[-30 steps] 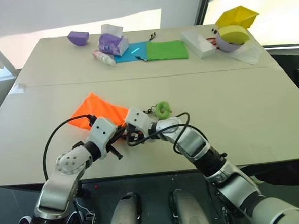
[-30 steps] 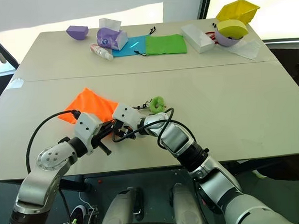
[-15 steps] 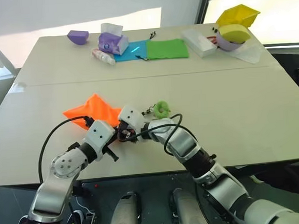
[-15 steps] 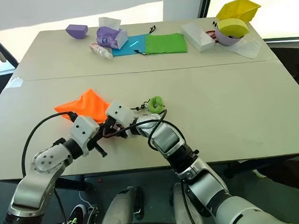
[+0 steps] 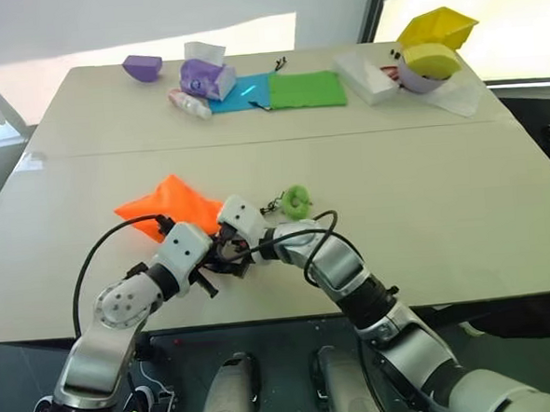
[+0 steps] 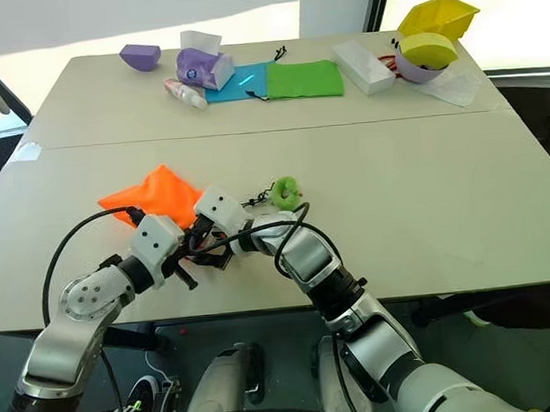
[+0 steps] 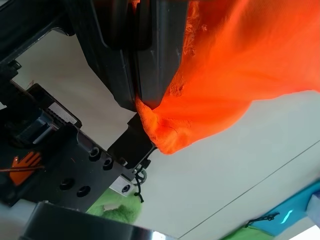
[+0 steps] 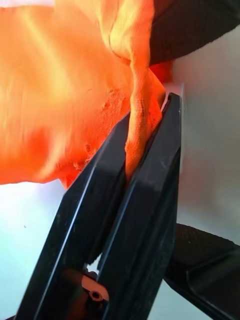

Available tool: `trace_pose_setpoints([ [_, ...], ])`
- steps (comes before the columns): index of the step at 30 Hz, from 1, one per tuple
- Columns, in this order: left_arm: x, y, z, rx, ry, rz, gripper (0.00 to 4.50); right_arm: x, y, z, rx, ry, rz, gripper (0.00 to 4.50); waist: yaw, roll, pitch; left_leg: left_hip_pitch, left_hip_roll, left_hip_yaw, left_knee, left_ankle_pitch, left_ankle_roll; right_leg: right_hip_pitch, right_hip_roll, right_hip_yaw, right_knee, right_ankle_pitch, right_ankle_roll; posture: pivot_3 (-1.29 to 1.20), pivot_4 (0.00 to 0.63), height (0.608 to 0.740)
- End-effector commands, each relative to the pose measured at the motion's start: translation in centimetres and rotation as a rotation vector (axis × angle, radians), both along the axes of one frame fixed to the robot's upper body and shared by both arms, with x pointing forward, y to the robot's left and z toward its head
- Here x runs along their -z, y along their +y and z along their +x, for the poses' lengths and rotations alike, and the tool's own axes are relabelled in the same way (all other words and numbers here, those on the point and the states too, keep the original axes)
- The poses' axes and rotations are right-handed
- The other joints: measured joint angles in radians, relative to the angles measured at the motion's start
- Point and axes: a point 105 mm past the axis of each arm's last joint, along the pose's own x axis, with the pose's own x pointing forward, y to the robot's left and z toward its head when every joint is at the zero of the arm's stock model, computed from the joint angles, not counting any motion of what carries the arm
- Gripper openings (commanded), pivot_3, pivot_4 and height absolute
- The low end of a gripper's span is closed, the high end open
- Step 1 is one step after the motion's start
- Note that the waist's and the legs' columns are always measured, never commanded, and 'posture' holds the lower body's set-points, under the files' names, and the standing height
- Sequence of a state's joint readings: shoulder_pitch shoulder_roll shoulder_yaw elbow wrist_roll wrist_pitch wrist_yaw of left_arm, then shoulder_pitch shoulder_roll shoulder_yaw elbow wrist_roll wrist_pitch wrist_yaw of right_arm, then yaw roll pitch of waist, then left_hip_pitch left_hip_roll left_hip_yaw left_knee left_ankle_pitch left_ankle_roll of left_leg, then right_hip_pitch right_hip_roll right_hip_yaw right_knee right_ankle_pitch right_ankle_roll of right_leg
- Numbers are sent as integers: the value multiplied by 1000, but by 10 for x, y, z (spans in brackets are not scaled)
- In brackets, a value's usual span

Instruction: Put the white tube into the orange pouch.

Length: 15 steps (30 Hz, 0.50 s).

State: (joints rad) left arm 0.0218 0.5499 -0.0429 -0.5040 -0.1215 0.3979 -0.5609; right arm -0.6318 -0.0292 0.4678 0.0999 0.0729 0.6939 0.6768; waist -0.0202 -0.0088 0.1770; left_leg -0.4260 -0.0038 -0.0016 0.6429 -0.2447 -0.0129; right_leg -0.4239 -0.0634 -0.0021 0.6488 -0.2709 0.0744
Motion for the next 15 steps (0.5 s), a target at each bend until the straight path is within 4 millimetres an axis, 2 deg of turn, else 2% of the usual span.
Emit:
trace_pose_setpoints([
  [1,-1,3,-4,1,-11,-1,0,-22,-6,-6,-49,-59,45,4444,1,0,0,0,0,0,0,0,0,0,0,0,0,0,0,0,150,740],
  [3,0,6,-5,-4,-9,3,0,-22,-13,-7,-61,-70,29,4444,1,0,0,0,0,0,0,0,0,0,0,0,0,0,0,0,150,740],
  [6,3,14,-6,-23,-7,19,0,-25,-36,-7,-76,-97,-6,4444,2,0,0,0,0,0,1,0,0,0,0,0,0,0,0,0,150,740],
  [11,2,14,-13,6,-4,12,0,-34,-65,-9,-93,-126,-10,4444,2,0,0,0,0,0,1,0,0,1,0,0,0,-2,-3,0,150,740],
  [13,2,18,-16,13,-3,23,0,-41,-79,0,-49,-163,-6,4444,1,0,0,0,0,0,1,0,0,1,0,0,0,-2,-3,0,150,740],
  [15,4,23,-16,-1,-3,39,0,-49,-94,22,66,-201,13,4444,2,0,0,0,0,0,1,0,0,1,0,0,0,-2,-3,0,150,740],
])
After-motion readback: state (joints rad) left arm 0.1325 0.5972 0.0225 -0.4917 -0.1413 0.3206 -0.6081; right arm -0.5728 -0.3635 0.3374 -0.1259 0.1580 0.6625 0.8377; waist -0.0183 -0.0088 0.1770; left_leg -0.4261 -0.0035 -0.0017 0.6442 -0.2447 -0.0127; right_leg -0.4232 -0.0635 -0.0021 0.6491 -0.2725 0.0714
